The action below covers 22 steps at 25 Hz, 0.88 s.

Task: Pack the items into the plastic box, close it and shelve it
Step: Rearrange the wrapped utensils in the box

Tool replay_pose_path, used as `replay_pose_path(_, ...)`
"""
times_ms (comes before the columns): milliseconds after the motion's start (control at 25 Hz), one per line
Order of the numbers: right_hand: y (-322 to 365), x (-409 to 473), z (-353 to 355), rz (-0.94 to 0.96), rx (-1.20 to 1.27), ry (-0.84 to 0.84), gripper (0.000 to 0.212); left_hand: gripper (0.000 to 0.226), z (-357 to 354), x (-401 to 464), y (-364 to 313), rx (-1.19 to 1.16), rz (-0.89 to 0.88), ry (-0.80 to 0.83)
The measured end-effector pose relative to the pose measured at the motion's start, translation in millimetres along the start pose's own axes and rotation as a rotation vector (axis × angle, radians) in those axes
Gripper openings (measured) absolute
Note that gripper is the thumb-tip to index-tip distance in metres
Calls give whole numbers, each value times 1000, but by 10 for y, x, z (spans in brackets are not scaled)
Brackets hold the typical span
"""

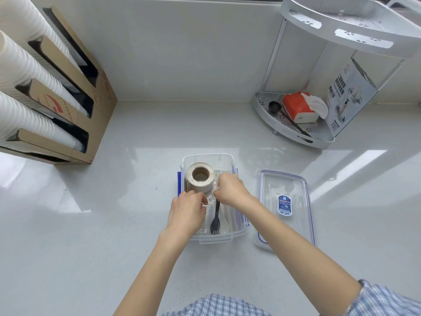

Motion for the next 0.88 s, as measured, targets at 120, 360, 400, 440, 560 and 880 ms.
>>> replay_pose_path(120,13,-6,-54,17,-89,20,9,27,-5,-23,-8,-28,-10,-17)
replay_pose_path(360,12,-29,-118,91,-189,-5,28,29,-6,-31,-7,-26,-22,-13)
replay_pose_path(400,7,-30,-110,102,-175,-3,29,29,-7,-32,-9,-25,-28,-10)
replay_pose_path(440,3,-29,-82,119,-144,-2,32,31,-6,-31,-10,-27,-35,-4)
replay_pose_path(560,-45,-67,134,163,82,-24,41,33,29,-31,-15,-63,-43,-4)
replay_pose_path(880,-625,-390,597,69,427,-238,28,29,221,-92,-361,-320,-81,-130)
Point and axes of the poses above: each hand's wrist, its own x-axis towards the middle knuckle, its own z-axis out of the back of the hand, y = z × x, the point moved 4 cm from there along x, towards the middle knuckle, and after that the axes turned 8 degrees about x, right-handed, at the moved point
